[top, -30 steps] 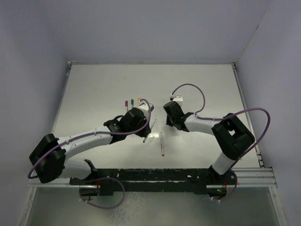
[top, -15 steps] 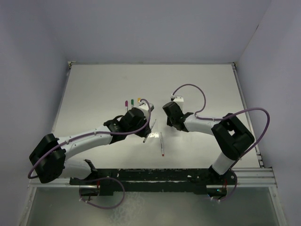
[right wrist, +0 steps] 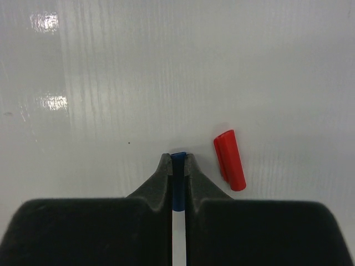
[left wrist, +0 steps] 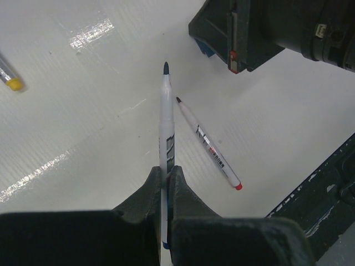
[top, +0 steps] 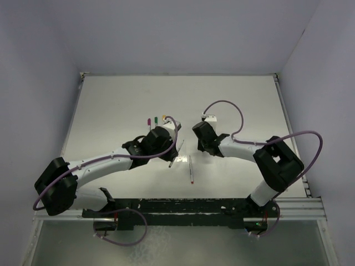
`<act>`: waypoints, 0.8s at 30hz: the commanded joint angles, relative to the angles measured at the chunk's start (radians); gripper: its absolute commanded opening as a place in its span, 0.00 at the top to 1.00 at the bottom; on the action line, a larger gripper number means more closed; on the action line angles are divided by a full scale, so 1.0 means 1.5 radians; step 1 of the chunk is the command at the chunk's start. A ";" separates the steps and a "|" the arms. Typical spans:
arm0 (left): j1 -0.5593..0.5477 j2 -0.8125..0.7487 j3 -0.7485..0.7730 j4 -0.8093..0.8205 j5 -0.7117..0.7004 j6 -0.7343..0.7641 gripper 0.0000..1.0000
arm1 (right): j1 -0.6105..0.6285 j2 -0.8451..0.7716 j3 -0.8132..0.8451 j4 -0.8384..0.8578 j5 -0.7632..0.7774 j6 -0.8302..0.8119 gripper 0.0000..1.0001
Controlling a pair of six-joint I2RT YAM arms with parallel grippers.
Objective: Insert the pens into the pen caps
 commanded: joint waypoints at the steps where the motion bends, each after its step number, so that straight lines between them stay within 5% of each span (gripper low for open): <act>1: 0.002 -0.004 -0.015 0.057 -0.012 -0.005 1.00 | 0.006 -0.074 -0.022 0.000 0.014 -0.024 1.00; 14: 0.002 -0.022 -0.045 0.239 0.031 -0.016 1.00 | 0.004 -0.325 -0.167 0.419 -0.011 -0.068 1.00; 24: 0.002 -0.035 -0.070 0.364 0.068 -0.022 1.00 | 0.003 -0.349 -0.278 0.695 -0.048 0.026 1.00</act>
